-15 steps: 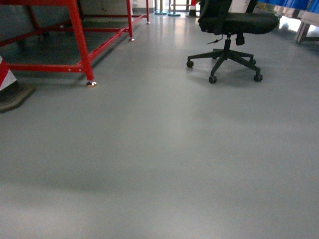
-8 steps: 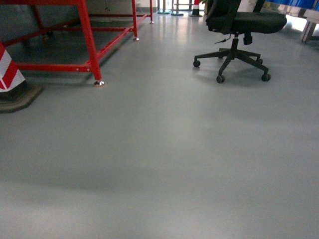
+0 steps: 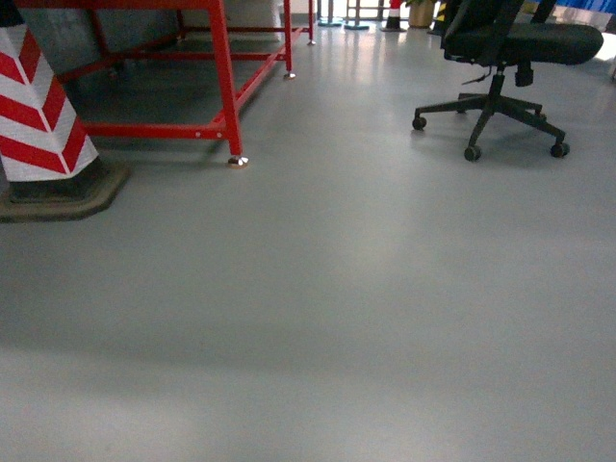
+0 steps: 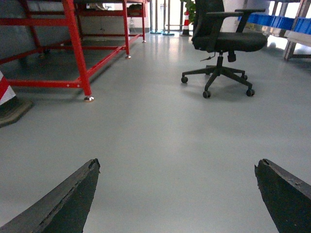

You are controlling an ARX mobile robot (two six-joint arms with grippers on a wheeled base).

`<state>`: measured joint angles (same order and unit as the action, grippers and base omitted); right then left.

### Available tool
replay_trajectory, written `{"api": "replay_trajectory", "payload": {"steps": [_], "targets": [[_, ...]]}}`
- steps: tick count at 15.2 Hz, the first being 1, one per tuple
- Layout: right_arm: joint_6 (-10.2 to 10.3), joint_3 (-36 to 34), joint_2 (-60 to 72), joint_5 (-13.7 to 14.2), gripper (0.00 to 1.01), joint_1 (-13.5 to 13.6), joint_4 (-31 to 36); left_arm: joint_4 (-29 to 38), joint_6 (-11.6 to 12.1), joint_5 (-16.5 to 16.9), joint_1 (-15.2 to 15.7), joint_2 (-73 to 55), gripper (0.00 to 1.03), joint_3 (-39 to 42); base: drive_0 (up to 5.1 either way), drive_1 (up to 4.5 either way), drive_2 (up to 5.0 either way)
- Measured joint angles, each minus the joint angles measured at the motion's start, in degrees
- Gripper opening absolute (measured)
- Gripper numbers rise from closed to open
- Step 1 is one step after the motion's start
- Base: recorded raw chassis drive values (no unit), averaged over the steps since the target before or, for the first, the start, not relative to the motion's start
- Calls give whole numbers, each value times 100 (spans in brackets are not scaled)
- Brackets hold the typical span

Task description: Pick capacitor and pack into box

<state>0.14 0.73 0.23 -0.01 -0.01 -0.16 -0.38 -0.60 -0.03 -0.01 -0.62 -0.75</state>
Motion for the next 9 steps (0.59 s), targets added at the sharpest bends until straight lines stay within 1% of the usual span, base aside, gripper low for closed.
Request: {"api": "replay_trajectory", "payload": {"steps": [9], "targets": [[0, 0, 0, 2, 98, 0, -4, -2, 0, 4, 0, 0, 44, 0, -505, 241, 241]]}}
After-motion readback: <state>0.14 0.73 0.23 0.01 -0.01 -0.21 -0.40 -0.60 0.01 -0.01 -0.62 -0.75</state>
